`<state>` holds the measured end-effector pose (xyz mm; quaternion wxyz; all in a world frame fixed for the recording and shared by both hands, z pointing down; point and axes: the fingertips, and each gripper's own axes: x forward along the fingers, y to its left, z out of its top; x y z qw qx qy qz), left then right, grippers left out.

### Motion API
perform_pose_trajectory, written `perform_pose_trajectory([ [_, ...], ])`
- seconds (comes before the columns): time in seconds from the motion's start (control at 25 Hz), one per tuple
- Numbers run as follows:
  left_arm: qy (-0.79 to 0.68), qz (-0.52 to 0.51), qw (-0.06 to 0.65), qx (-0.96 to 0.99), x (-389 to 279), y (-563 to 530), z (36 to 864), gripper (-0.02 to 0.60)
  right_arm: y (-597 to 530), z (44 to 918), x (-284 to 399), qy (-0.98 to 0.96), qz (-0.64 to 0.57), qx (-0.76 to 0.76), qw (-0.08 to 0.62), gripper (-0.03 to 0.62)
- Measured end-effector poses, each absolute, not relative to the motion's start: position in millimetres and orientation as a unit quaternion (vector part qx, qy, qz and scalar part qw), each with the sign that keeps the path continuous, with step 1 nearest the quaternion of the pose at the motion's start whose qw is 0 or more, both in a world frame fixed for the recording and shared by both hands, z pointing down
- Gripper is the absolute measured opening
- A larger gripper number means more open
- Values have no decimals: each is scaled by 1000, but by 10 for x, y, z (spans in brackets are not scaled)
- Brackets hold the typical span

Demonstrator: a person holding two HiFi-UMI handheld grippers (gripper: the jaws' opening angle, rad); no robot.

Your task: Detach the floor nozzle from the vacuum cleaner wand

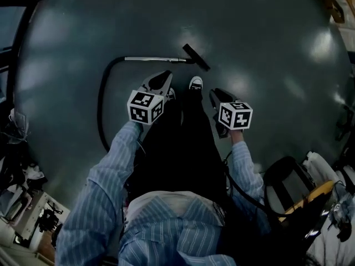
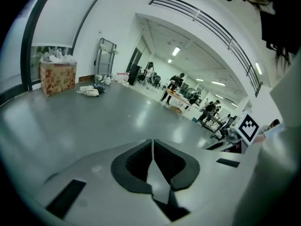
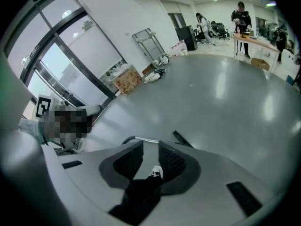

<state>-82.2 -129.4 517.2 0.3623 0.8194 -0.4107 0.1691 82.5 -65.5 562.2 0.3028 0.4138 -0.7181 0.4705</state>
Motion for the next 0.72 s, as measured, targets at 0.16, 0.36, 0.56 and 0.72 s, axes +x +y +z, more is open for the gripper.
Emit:
perform_pose_trajectory([
  [0.16, -424, 196, 379, 799, -796, -1675, 5926, 7, -881, 6426, 1016, -708, 486, 380, 343, 140],
  [0.36, -432, 242, 377, 783, -736, -1932, 7001, 6, -1066, 7482, 1158, -700, 487, 351, 387, 145],
  [0.56, -390, 298, 407, 770, -557, -1977, 8212, 8, -1210, 8582, 1251, -701, 466, 325, 431, 187],
  [0.72, -329, 355, 387, 785, -423, -1907, 9076, 26, -1158, 9402, 1309, -696, 450, 300, 472, 209],
])
